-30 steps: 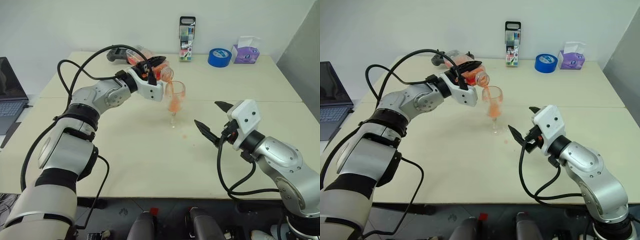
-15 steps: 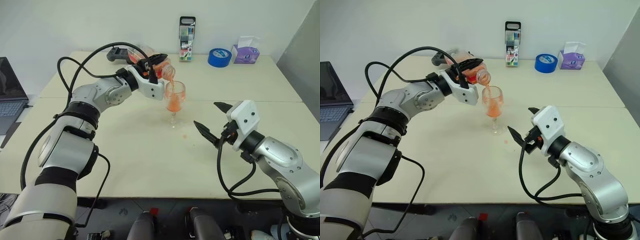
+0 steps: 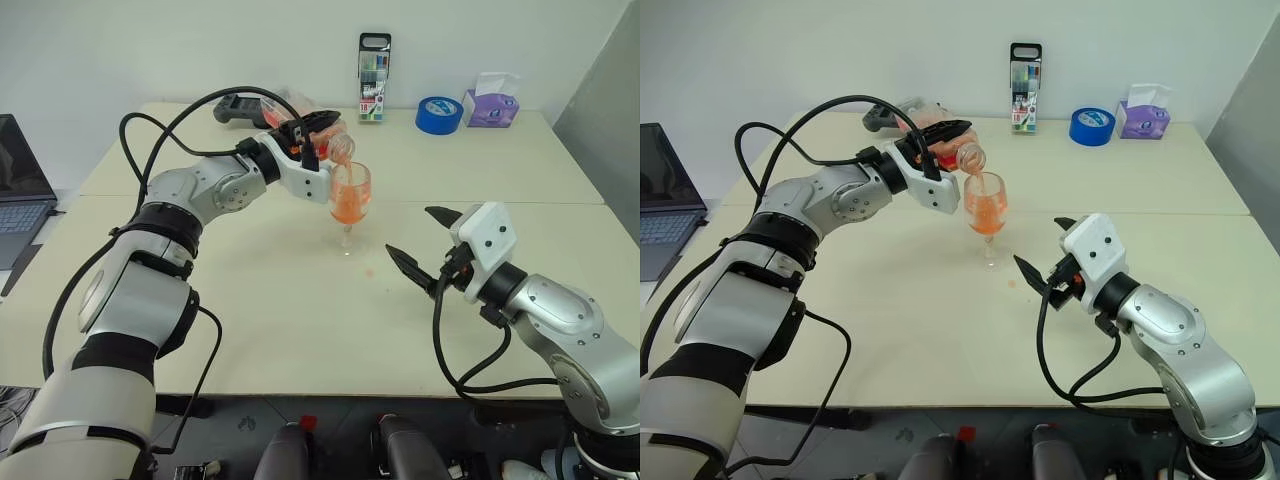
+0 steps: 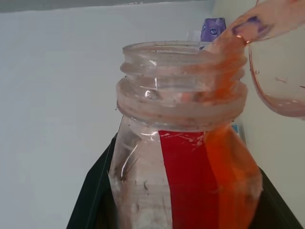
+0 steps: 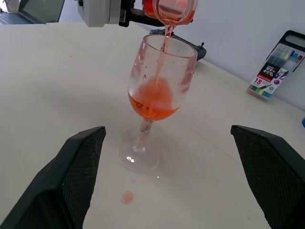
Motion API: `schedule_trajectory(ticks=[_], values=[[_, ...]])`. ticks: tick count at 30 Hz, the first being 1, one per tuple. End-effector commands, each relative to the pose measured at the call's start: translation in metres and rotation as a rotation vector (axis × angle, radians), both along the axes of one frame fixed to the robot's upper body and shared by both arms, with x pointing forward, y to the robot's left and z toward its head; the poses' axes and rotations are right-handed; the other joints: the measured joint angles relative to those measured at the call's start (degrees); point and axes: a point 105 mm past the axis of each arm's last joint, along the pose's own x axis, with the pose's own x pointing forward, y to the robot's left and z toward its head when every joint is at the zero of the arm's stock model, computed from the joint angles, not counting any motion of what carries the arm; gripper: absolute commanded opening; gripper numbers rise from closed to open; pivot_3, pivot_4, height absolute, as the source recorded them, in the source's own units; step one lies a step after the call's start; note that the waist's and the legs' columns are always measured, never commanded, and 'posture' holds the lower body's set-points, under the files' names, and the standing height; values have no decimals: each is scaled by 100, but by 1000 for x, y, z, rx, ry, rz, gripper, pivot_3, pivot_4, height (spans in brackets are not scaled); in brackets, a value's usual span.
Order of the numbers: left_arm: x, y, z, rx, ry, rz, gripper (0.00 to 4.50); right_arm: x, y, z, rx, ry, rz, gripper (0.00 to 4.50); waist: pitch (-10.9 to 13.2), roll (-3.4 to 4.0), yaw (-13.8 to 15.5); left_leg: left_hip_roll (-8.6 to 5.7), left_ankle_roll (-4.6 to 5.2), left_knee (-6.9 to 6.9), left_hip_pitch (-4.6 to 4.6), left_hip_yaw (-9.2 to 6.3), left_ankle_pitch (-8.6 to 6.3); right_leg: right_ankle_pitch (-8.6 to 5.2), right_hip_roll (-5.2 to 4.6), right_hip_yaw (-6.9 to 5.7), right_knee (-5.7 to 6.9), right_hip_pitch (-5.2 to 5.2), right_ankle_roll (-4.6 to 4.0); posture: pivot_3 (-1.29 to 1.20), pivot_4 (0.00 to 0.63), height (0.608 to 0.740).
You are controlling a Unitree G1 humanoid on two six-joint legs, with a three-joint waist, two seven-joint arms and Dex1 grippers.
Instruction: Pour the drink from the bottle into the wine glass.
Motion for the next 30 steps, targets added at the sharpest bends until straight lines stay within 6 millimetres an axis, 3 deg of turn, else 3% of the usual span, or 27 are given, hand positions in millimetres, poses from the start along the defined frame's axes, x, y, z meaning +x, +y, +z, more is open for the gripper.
schedule_trajectory(ticks=[1,9,15,22,28,30], values=[[-2,-2,25,-35,-68,-5,1712,-1,0,8,-7,-35,3,4500,0,0,0,0,0,0,0,0,0,0,0,0,0,0,0,0,150,740],[-1,-1,26,-40,-75,1,1712,-1,-1,11,3,-42,3,4500,0,0,0,0,0,1,0,0,0,0,0,0,0,0,0,0,150,740],[3,3,31,-191,25,5,1712,-2,1,13,9,-46,12,4500,0,0,0,0,0,3,-2,0,0,0,0,-1,1,0,0,0,150,740],[14,24,28,-605,357,-19,1709,-4,9,25,28,-65,52,4500,0,0,-7,0,0,4,0,2,0,0,0,0,3,0,-1,0,150,740],[18,44,28,-935,596,-110,1707,2,26,63,74,-110,119,4500,0,0,-36,7,0,6,1,-1,0,1,6,-1,8,-2,-2,0,150,740],[23,60,24,-1062,654,-84,1706,6,36,77,100,-113,144,4500,0,0,-41,8,0,7,0,-7,0,1,6,-7,8,-2,-2,0,150,740]])
